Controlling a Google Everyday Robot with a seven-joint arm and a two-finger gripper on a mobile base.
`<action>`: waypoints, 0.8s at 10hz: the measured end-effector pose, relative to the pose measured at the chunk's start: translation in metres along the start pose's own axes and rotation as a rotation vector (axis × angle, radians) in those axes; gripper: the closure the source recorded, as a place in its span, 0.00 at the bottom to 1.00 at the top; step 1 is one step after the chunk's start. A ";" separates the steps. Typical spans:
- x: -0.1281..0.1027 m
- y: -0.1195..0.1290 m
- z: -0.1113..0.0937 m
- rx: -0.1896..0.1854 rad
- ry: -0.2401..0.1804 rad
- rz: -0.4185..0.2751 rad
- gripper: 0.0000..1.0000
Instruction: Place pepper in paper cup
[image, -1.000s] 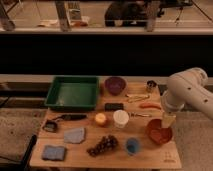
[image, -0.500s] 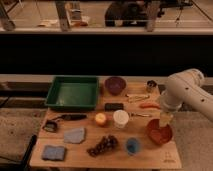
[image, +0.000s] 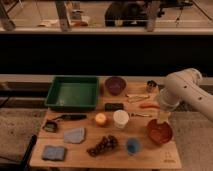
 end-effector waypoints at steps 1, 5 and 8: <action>-0.002 -0.001 -0.005 0.005 -0.010 -0.006 0.25; -0.028 -0.016 -0.029 0.056 -0.080 -0.104 0.25; -0.040 -0.025 -0.019 0.066 -0.103 -0.141 0.25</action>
